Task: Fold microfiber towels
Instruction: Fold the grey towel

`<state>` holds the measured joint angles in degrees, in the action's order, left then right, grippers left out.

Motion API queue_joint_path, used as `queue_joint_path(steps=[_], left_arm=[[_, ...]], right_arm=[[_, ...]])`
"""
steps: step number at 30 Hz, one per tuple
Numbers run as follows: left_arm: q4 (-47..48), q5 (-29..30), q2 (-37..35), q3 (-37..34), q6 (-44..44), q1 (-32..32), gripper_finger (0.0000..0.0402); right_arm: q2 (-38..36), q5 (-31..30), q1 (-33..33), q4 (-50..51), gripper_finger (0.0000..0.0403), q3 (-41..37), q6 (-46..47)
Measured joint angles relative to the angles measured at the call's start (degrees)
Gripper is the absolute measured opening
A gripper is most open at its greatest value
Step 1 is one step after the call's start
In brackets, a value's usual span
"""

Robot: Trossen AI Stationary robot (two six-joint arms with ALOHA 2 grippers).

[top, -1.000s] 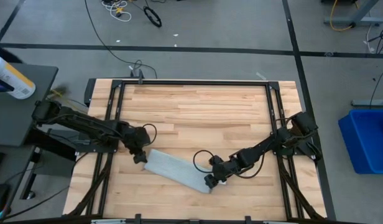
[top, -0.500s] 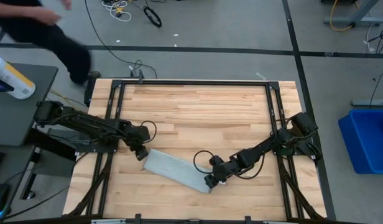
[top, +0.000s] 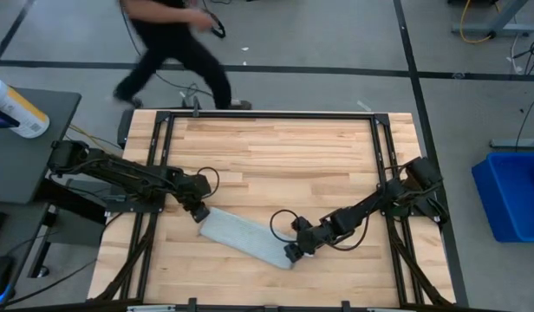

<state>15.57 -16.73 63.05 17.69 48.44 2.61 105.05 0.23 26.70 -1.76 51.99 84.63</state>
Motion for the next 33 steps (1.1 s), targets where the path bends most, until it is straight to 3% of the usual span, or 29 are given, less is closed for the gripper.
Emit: queue_joint_path(steps=[6,8,11,13,20,33], left_arm=[[0.2,0.1,0.0,0.0,-0.1,0.0,0.0002],[0.2,0.4,0.0,0.0,-0.1,0.0,0.0001],[0.2,0.6,0.0,0.0,-0.2,0.0,0.0001],[0.2,0.7,0.0,0.0,-0.6,0.0,0.0001],[0.2,0.7,0.0,0.0,-0.9,0.0,0.0001],[0.1,0.6,0.0,0.0,-1.2,0.0,0.0]], right_arm=[[0.1,-1.3,-1.2,-2.2,0.0184,0.0,0.4],[0.1,-1.2,-1.6,-3.8,0.0144,0.0,0.0],[0.1,-0.2,-2.3,-7.5,0.0046,0.0,-0.7],[0.1,-0.3,-2.5,-9.8,0.0018,0.2,-1.4],[0.0,-0.5,-3.6,-10.0,0.0008,6.0,-4.9],[1.0,-0.1,-11.9,0.8,0.0007,15.6,-9.7]])
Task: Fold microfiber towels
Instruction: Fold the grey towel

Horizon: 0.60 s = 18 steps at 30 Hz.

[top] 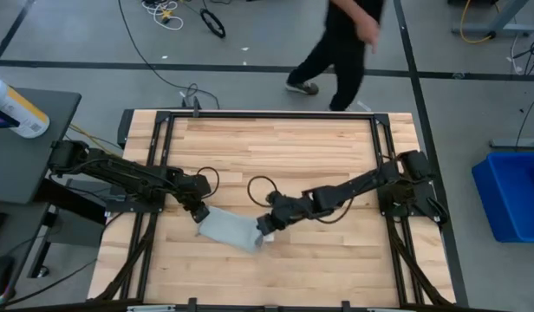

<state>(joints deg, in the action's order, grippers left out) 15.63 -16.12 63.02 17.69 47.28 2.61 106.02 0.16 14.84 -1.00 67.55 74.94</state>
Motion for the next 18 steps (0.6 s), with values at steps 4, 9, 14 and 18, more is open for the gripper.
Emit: queue_joint_path(steps=[4,9,14,18], left_arm=[[-0.1,-0.2,0.0,0.0,-0.3,0.0,0.0],[-0.3,-0.7,1.6,0.0,-0.6,0.1,0.0],[-3.1,-3.2,4.7,0.2,-1.3,0.3,0.0],[-6.0,-3.1,6.0,0.3,-0.5,0.3,0.0]], right_arm=[[1.6,1.0,-2.3,-0.3,0.0007,2.1,-1.2],[3.9,2.8,-4.7,0.8,0.0007,6.5,-3.9],[9.0,4.4,-6.2,1.3,0.0007,13.2,-5.8],[12.7,6.0,-6.7,3.6,0.0007,18.0,-6.5]])
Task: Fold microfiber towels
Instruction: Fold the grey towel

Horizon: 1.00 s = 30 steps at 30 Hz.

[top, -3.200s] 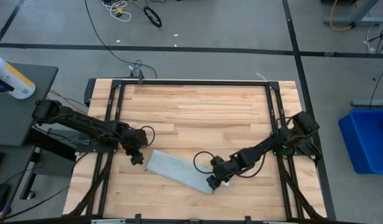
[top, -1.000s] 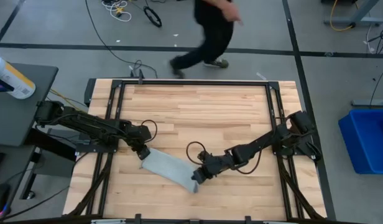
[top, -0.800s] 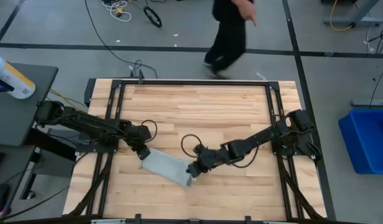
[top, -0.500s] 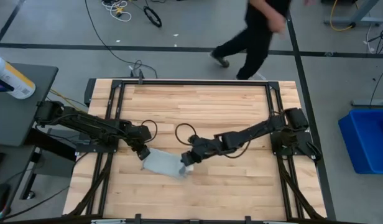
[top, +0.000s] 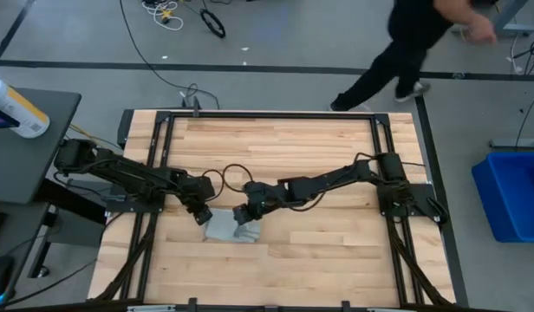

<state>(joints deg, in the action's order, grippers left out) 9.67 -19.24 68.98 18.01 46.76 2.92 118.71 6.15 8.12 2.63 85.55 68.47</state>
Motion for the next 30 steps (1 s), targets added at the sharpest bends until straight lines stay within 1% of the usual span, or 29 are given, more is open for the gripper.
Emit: queue_joint_path(steps=[7,18,30], left_arm=[[-0.9,0.0,0.6,-0.1,0.4,0.1,0.0],[-1.8,0.2,0.6,-0.2,0.3,0.1,0.0],[-2.1,0.2,0.7,-0.2,-0.1,0.1,0.0]], right_arm=[[5.0,2.7,0.0,3.0,0.0007,6.0,-1.3],[8.6,3.0,-1.4,2.6,0.0007,11.7,-1.4],[8.6,3.0,-3.3,2.9,0.0007,12.6,-1.5]])
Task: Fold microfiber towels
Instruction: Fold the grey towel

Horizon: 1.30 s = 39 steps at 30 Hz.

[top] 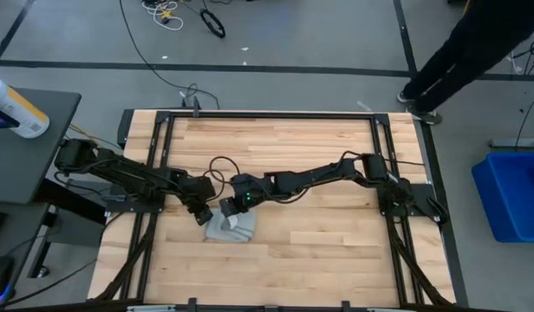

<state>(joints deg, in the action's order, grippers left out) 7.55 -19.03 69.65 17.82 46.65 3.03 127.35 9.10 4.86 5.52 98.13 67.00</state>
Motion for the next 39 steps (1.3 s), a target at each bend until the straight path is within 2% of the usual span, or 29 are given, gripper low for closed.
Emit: queue_joint_path(steps=[16,19,26,30,39], left_arm=[[-0.2,-0.2,0.0,0.0,0.0,0.0,0.0],[-0.5,-0.2,0.0,0.0,0.0,0.0,0.0],[-0.6,-1.0,0.0,0.0,0.8,0.0,0.0],[-0.5,-0.9,0.0,0.0,0.7,0.0,0.0],[0.5,-0.6,0.0,0.0,0.7,0.0,0.0]], right_arm=[[0.1,0.9,-0.2,-3.3,0.0007,-0.1,0.5],[2.8,2.2,-0.1,-5.7,0.0007,0.7,1.6],[10.0,4.7,1.8,-5.4,0.0007,9.5,2.7],[12.2,4.6,2.0,0.6,0.0007,13.9,1.5],[12.9,2.8,1.5,2.1,0.0011,14.2,1.4]])
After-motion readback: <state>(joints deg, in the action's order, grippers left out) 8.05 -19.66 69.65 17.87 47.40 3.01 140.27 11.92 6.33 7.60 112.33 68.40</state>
